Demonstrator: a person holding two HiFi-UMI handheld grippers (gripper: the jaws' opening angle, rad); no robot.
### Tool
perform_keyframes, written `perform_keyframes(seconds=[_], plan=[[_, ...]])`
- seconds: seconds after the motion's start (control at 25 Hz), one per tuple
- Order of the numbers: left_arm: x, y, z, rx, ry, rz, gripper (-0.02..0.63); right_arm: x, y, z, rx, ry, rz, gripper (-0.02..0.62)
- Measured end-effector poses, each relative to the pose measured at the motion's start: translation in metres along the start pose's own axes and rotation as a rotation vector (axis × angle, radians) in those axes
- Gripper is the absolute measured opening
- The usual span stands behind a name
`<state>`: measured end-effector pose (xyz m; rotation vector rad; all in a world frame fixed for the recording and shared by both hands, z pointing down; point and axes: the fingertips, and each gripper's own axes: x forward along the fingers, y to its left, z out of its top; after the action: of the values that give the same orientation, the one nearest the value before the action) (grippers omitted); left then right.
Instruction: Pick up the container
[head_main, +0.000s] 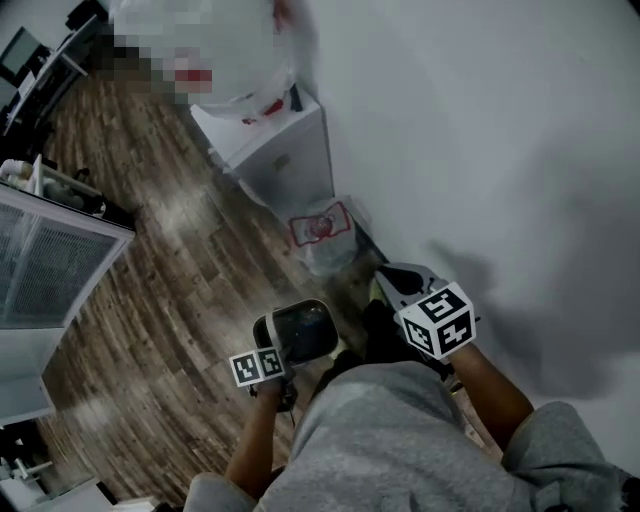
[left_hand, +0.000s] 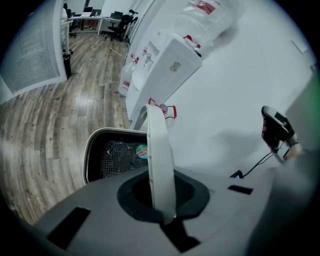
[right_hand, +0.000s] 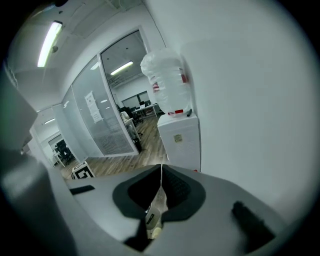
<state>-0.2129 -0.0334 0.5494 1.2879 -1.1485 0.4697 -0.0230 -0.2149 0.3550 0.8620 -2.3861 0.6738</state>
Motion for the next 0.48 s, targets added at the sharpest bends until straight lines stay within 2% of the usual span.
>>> perform_keyframes(seconds=[0.2, 0.48], plan=[[-0.042, -0.005, -0.007, -0.025, -0.064, -0.045, 0.015, -0.024, 0.024, 0.004, -0.001, -0.05, 0.001, 0.026], [-0.068, 0.009, -0.022, -0.06, -0.118, -0.069, 0.017, -0.046, 0.049, 0.009, -0.014, -0.13, 0.008, 0.026]])
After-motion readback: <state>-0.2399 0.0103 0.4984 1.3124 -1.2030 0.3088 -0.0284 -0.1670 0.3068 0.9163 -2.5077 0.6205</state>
